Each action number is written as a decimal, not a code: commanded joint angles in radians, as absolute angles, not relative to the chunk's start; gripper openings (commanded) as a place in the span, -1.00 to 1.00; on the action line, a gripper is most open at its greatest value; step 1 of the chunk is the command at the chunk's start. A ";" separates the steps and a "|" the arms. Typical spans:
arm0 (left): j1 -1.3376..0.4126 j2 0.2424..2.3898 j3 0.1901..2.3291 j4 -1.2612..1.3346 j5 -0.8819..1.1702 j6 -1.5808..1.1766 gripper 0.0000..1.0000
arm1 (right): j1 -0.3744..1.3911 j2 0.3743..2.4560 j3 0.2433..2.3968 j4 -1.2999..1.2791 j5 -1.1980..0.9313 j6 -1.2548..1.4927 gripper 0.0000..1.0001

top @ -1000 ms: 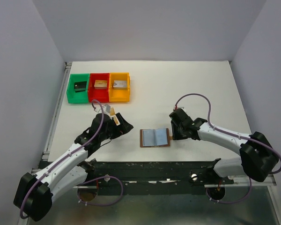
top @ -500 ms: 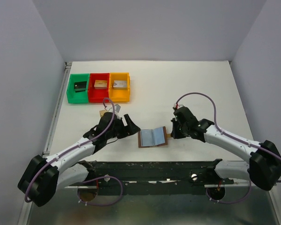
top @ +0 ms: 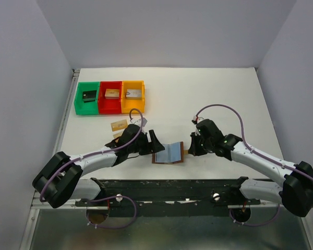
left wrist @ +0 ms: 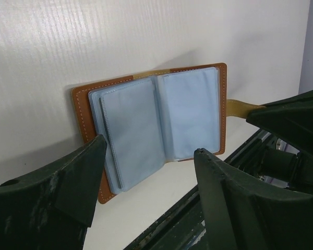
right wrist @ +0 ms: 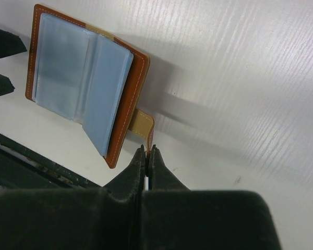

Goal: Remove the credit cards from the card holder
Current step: Remove the credit card from the card holder.

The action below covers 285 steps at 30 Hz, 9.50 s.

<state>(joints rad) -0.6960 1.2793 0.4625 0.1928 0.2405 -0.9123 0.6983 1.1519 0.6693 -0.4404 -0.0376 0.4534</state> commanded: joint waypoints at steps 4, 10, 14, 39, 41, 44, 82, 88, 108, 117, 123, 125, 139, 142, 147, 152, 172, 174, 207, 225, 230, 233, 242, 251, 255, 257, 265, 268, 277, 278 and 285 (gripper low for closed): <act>-0.710 1.308 0.483 0.244 0.259 -0.899 0.60 | 0.695 1.157 0.660 -0.425 -0.052 0.442 -1.00; -0.719 1.331 0.488 0.248 0.259 -0.900 0.60 | 0.695 1.161 0.663 -0.420 -0.055 0.443 -0.99; -0.724 1.347 0.486 0.250 0.259 -0.903 0.59 | 0.693 1.160 0.658 -0.420 -0.054 0.443 -0.99; -0.793 1.494 0.574 0.321 0.354 -0.884 0.57 | 0.695 1.193 0.627 -0.374 -0.115 0.448 -0.99; -0.801 1.509 0.586 0.325 0.363 -0.884 0.57 | 0.695 1.190 0.621 -0.374 -0.117 0.448 -0.99; -0.808 1.526 0.600 0.334 0.371 -0.882 0.57 | 0.693 1.186 0.618 -0.374 -0.114 0.449 -0.99; -0.830 1.280 0.556 0.250 0.189 -0.828 0.54 | 0.696 0.925 0.727 -0.450 -0.205 0.475 -0.38; -0.761 1.206 0.431 0.267 0.126 -0.896 0.01 | 0.709 1.077 0.664 -0.136 -0.409 0.623 -0.49; -0.746 1.316 0.426 0.328 0.147 -0.900 -0.60 | 0.716 1.445 0.614 0.106 -0.374 0.750 -0.43; -0.746 1.387 0.434 0.318 0.161 -0.911 -0.75 | 0.716 1.529 0.611 0.117 -0.356 0.749 -0.39; -0.747 1.404 0.440 0.305 0.155 -0.908 -0.77 | 0.716 1.543 0.614 0.118 -0.356 0.744 -0.33; -0.746 1.405 0.440 0.301 0.153 -0.908 -0.77 | 0.716 1.549 0.614 0.118 -0.359 0.744 -0.32; -0.746 1.393 0.410 0.291 0.130 -0.922 -0.84 | 0.716 1.574 0.606 0.150 -0.379 0.755 -0.31; -0.746 1.385 0.405 0.288 0.127 -0.922 -0.84 | 0.716 1.591 0.606 0.170 -0.400 0.762 -0.31; -0.746 1.370 0.402 0.279 0.126 -0.925 -0.81 | 0.716 1.606 0.603 0.179 -0.403 0.765 -0.31; -0.746 1.338 0.400 0.250 0.109 -0.923 -0.75 | 0.716 1.605 0.600 0.176 -0.394 0.762 -0.31; -0.746 1.361 0.393 0.225 0.097 -0.910 -0.82 | 0.716 1.618 0.604 0.173 -0.400 0.750 -0.15; -0.746 1.367 0.397 0.226 0.098 -0.910 -0.82 | 0.716 1.617 0.600 0.193 -0.410 0.759 -0.15; -0.746 1.275 0.328 0.225 0.052 -0.951 -0.40 | 0.667 1.644 0.477 0.554 -0.532 0.913 -0.13; -0.746 1.252 0.336 0.207 0.043 -0.948 -0.16 | 0.666 1.657 0.492 0.493 -0.528 0.876 -0.14; -0.746 1.233 0.345 0.183 0.026 -0.934 -0.14 | 0.666 1.635 0.499 0.434 -0.511 0.842 -0.12; -0.746 1.230 0.348 0.178 0.025 -0.934 -0.14 | 0.664 1.634 0.497 0.439 -0.514 0.841 -0.12; -0.746 1.192 0.356 0.143 0.009 -0.913 -0.13 | 0.666 1.551 0.505 0.379 -0.482 0.830 -0.07; -0.746 1.210 0.353 0.176 0.009 -0.923 -0.28 | 0.667 1.460 0.561 0.276 -0.497 0.792 -0.06; -0.746 1.171 0.354 0.184 0.008 -0.922 -0.32 | 0.680 1.500 0.592 0.264 -0.535 0.775 -0.07; -0.746 1.154 0.354 0.189 0.012 -0.920 -0.35 | 0.678 1.520 0.591 0.265 -0.534 0.775 -0.07; -0.746 1.184 0.344 0.262 0.070 -0.917 -0.41 | 0.678 1.595 0.574 0.304 -0.529 0.781 -0.07; -0.746 1.229 0.341 0.285 0.084 -0.917 -0.43 | 0.680 1.618 0.574 0.322 -0.537 0.787 -0.07; -0.746 1.279 0.348 0.278 0.081 -0.911 -0.49 | 0.678 1.629 0.575 0.341 -0.548 0.793 -0.07; -0.747 1.284 0.348 0.278 0.081 -0.910 -0.50 | 0.678 1.631 0.575 0.339 -0.549 0.793 -0.07; -0.746 1.312 0.351 0.281 0.081 -0.905 -0.51 | 0.677 1.644 0.575 0.350 -0.561 0.792 -0.07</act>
